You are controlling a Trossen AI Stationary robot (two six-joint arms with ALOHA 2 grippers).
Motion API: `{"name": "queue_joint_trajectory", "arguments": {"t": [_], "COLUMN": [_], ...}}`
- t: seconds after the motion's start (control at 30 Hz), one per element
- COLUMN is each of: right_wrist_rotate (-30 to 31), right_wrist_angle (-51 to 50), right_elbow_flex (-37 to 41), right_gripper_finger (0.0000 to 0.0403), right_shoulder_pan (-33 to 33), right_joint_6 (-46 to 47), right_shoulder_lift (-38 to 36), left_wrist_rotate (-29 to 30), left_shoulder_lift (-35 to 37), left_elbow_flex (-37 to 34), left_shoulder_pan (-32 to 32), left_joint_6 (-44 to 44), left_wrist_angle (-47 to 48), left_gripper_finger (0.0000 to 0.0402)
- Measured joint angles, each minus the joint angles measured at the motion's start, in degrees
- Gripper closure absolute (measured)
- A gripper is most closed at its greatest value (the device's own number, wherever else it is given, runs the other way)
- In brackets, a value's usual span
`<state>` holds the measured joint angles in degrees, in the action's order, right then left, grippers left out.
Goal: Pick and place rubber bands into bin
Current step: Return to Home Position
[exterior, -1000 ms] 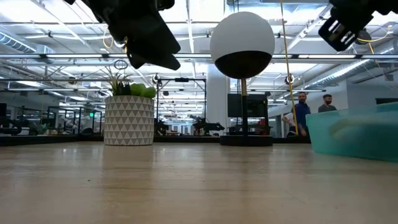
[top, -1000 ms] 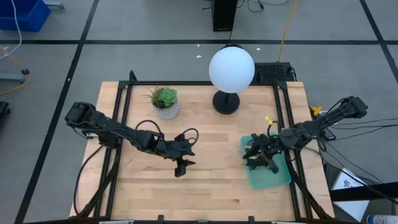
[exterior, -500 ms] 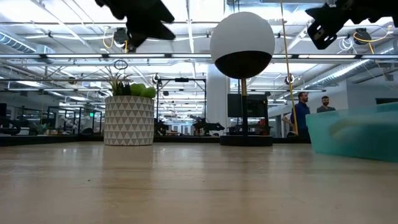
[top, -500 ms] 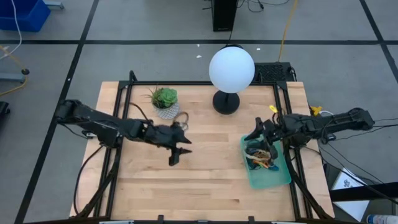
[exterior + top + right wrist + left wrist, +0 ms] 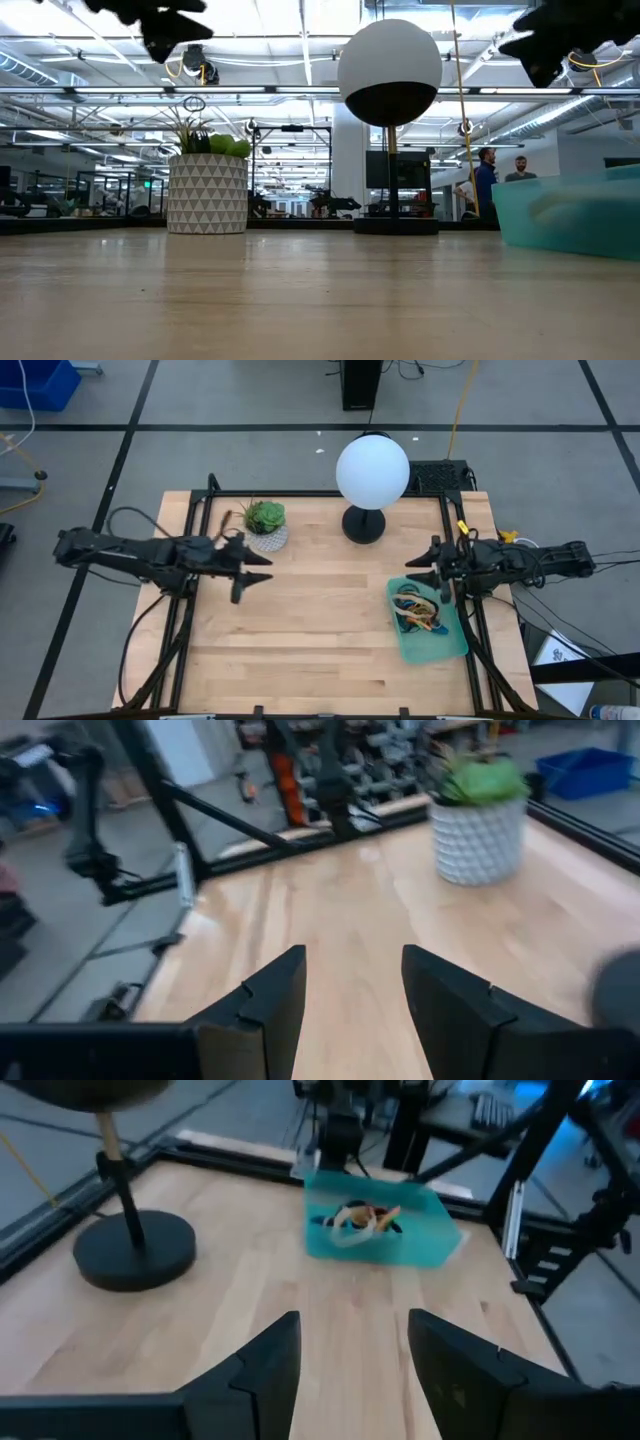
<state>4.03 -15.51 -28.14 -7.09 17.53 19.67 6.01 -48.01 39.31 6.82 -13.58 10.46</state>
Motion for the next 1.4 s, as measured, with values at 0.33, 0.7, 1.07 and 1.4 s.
{"name": "queue_joint_trajectory", "arguments": {"t": [0.33, 0.7, 1.07, 1.4], "right_wrist_rotate": [3.5, 5.2, 6.4, 6.4], "right_wrist_angle": [-1.4, -4.9, -5.3, 4.1], "right_elbow_flex": [2.6, 4.3, 7.0, 15.2], "right_gripper_finger": [0.0243, 0.0243, 0.0243, 0.0243], "right_shoulder_pan": [0.0, 0.0, 0.0, 0.0], "right_joint_6": [0.1, -0.5, 0.4, 1.2], "right_shoulder_lift": [-3.7, -13.8, -17.5, -17.6], "left_wrist_rotate": [-4.0, -6.1, -7.6, -9.2], "left_shoulder_lift": [18.1, 30.9, 39.7, 43.0], "left_elbow_flex": [-11.1, -17.5, -23.4, -30.3], "left_shoulder_pan": [-3.3, -6.8, -8.3, -8.3], "left_joint_6": [0.1, -0.3, -0.3, -0.3], "left_wrist_angle": [-1.7, 0.5, 1.1, -4.1], "left_gripper_finger": [0.0208, 0.0208, 0.0208, 0.0208]}}
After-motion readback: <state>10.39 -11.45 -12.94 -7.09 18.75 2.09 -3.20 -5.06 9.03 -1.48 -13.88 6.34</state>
